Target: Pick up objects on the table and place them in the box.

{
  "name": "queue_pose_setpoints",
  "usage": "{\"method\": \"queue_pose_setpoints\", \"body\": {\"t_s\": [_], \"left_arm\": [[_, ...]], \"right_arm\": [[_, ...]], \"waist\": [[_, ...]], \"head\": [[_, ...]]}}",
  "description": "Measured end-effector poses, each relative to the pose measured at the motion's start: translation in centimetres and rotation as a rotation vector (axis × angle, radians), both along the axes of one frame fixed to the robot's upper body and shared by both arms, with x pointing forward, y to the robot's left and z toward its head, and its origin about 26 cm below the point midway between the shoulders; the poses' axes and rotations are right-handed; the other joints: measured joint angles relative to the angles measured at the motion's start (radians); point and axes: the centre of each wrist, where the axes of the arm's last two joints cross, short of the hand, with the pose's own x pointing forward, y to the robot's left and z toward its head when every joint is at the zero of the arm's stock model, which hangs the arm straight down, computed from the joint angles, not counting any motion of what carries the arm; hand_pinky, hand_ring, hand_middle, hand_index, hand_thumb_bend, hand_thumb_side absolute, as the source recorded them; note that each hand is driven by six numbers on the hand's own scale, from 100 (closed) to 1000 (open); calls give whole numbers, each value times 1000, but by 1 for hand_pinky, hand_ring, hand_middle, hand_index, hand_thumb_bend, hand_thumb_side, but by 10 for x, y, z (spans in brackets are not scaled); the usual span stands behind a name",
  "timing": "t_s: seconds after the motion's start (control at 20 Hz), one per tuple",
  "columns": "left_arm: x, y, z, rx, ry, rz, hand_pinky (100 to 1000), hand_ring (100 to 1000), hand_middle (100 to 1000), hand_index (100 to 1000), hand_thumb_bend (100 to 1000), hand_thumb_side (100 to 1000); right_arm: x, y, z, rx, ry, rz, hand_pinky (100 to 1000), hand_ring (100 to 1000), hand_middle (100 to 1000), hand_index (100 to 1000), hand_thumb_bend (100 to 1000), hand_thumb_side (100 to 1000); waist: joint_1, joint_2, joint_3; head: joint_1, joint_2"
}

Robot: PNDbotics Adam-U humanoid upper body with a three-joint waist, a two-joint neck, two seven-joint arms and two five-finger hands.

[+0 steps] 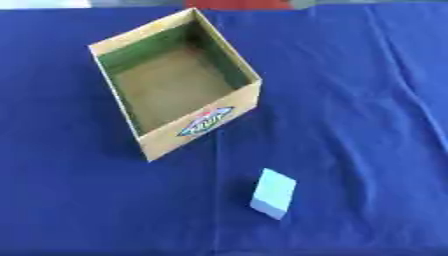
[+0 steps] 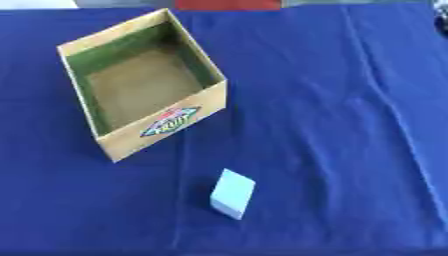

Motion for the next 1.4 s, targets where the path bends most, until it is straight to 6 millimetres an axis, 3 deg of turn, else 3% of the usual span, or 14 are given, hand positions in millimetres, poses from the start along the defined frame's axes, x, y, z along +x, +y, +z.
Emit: {"method": "queue_pose_setpoints", "body": {"t_s": [0.4,0.45,0.5,0.85,1.4], "left_arm": [[0,0,0,0,1,1,761,789,718,811,434,975],[0,0,0,0,2,1,761,789,718,811,434,975],[0,0,0,0,2,1,761,789,718,811,434,976],[0,0,0,3,7,1,761,789,718,811,434,976],[0,-1,-1,11,16,-8,761,790,718,811,434,976]], "right_arm": [[0,2,-6,-90,48,1,799,808,820,820,100,941],[0,2,-7,-119,58,2,805,813,819,827,100,867],[-1,3,-7,-153,67,6,809,817,827,832,100,961],[-1,11,-17,-425,135,59,830,839,847,868,100,979],[-2,23,-36,-695,220,203,840,859,865,888,100,926]], "waist": [[0,-2,0],[-1,-2,0],[-1,-4,0],[-6,-13,6],[-7,-20,13]], "head": [[0,0],[-1,0],[-1,0],[-8,0],[-18,0]]}}
